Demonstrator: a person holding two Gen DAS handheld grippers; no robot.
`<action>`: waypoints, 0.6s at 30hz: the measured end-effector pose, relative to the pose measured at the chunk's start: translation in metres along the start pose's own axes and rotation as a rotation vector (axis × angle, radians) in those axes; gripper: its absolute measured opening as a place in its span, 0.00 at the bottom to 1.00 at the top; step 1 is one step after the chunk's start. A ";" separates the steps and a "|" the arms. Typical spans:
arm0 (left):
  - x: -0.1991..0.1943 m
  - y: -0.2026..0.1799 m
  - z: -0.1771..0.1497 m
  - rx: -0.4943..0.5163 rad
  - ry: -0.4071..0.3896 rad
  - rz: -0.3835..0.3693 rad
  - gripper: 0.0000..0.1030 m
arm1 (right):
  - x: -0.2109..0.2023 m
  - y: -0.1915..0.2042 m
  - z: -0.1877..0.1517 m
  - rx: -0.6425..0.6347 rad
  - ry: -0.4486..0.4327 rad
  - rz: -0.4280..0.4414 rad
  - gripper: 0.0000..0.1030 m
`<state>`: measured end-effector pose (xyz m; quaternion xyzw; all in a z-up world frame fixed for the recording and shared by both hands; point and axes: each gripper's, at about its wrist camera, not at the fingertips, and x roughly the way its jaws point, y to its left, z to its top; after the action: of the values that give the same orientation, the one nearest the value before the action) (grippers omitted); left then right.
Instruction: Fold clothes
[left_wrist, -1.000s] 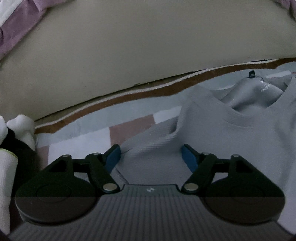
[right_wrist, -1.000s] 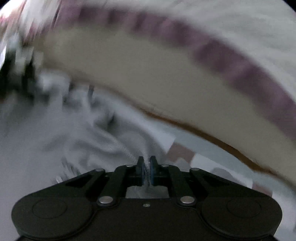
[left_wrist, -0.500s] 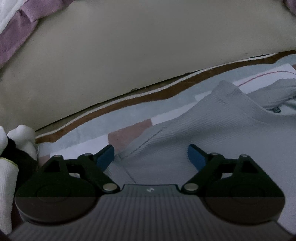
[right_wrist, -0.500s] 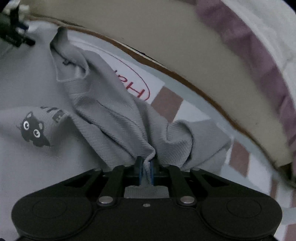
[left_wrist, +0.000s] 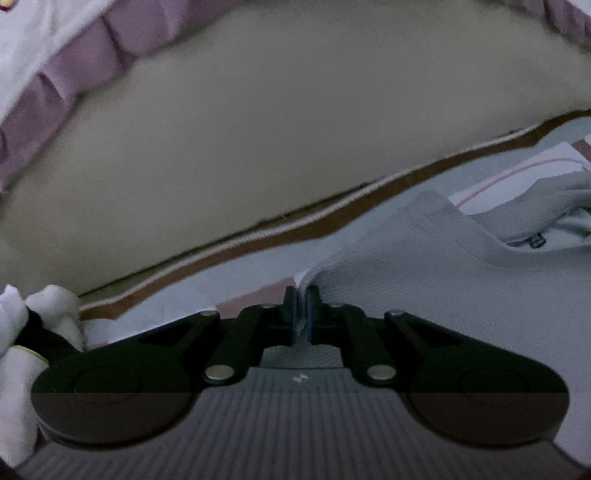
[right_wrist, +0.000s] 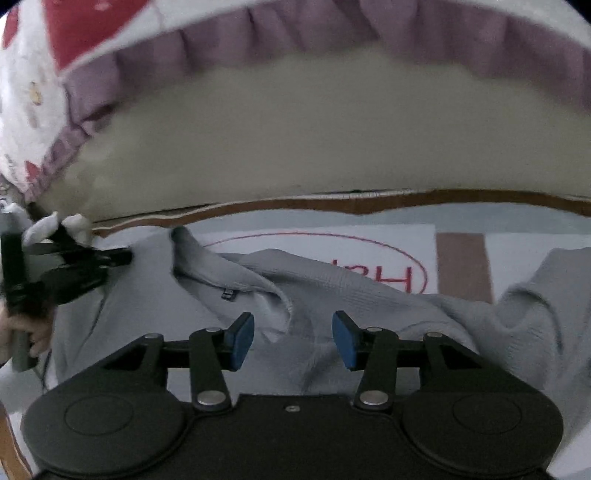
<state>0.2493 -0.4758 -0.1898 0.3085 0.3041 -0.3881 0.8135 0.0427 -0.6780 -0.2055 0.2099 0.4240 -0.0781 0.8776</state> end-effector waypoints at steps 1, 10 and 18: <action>-0.003 0.002 -0.001 -0.005 -0.009 0.002 0.04 | 0.008 0.000 0.001 0.026 0.016 -0.003 0.51; -0.010 0.013 -0.002 -0.050 -0.014 -0.005 0.04 | 0.003 0.034 -0.002 -0.129 -0.060 -0.195 0.04; 0.006 0.016 0.008 -0.093 -0.008 0.037 0.05 | 0.011 0.037 0.056 -0.033 -0.210 -0.286 0.04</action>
<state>0.2680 -0.4759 -0.1855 0.2742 0.3128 -0.3598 0.8352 0.1012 -0.6682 -0.1718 0.1235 0.3566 -0.2169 0.9003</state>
